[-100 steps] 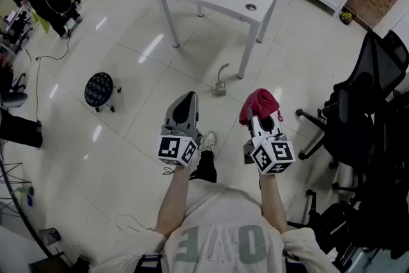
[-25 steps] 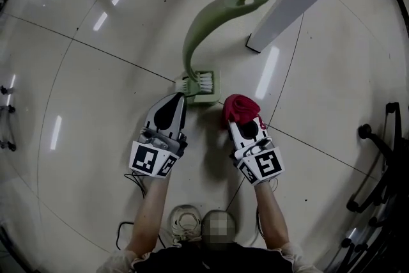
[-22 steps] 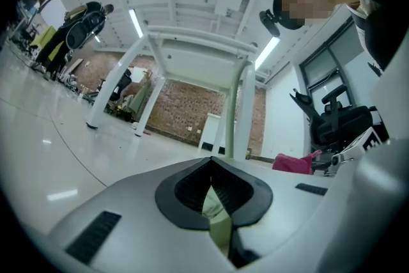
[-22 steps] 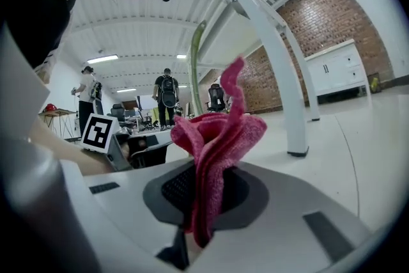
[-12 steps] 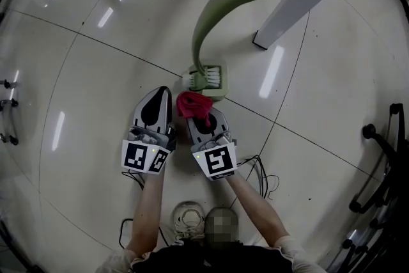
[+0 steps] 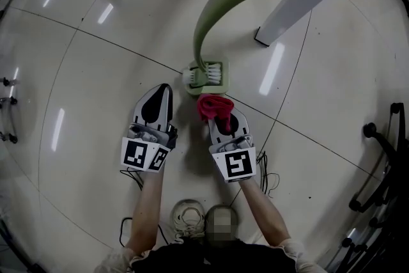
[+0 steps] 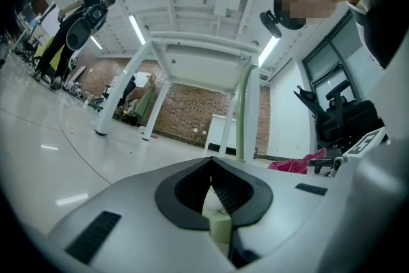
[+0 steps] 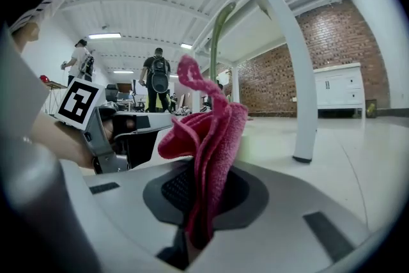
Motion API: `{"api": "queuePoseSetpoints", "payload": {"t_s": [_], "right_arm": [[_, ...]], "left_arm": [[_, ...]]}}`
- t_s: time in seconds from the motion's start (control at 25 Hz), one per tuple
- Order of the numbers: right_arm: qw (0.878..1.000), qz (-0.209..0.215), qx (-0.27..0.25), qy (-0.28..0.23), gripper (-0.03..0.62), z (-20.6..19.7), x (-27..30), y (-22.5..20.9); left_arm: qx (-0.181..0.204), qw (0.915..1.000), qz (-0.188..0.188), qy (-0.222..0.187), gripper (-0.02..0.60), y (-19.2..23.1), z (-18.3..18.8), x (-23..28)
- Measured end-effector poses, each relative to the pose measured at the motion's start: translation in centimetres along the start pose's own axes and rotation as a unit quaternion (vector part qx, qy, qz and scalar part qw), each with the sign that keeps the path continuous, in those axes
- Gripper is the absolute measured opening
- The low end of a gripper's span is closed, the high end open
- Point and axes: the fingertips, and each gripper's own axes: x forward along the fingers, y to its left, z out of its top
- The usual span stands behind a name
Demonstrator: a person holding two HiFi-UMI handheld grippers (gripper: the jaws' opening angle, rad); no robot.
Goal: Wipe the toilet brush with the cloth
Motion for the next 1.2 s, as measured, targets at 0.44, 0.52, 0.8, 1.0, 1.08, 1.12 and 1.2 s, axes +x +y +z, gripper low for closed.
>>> {"api": "queuePoseSetpoints", "payload": {"t_s": [0.44, 0.52, 0.8, 1.0, 1.08, 1.12, 1.2], "right_arm": [[0.993, -0.101, 0.046, 0.046, 0.032, -1.8, -3.7, -7.1], [0.992, -0.105, 0.048, 0.043, 0.032, -1.6, -4.4, -7.7], [0.992, -0.099, 0.065, 0.053, 0.032, -2.6, -5.3, -7.1], [0.993, -0.085, 0.062, 0.052, 0.032, -2.5, -5.0, -6.7], [0.994, -0.079, 0.063, 0.052, 0.032, -2.5, -4.8, -6.6], [0.994, -0.076, 0.064, 0.052, 0.032, -2.5, -4.6, -6.5], [0.994, -0.069, 0.065, 0.052, 0.032, -2.5, -4.3, -6.0]], "left_arm": [[0.019, 0.9979, -0.059, 0.018, 0.005, -3.1, -0.6, 1.1], [0.034, 0.9937, -0.096, 0.047, 0.006, -4.6, -1.8, 1.4], [0.068, 0.9731, -0.201, 0.089, 0.129, -9.6, -3.6, 2.7], [0.077, 0.9705, -0.208, 0.094, 0.135, -9.6, -3.6, 3.8], [0.073, 0.9695, -0.215, 0.093, 0.135, -9.8, -3.5, 3.9], [0.072, 0.9690, -0.218, 0.091, 0.135, -9.9, -3.4, 3.9], [0.073, 0.9681, -0.222, 0.089, 0.135, -10.3, -3.3, 3.4]]}}
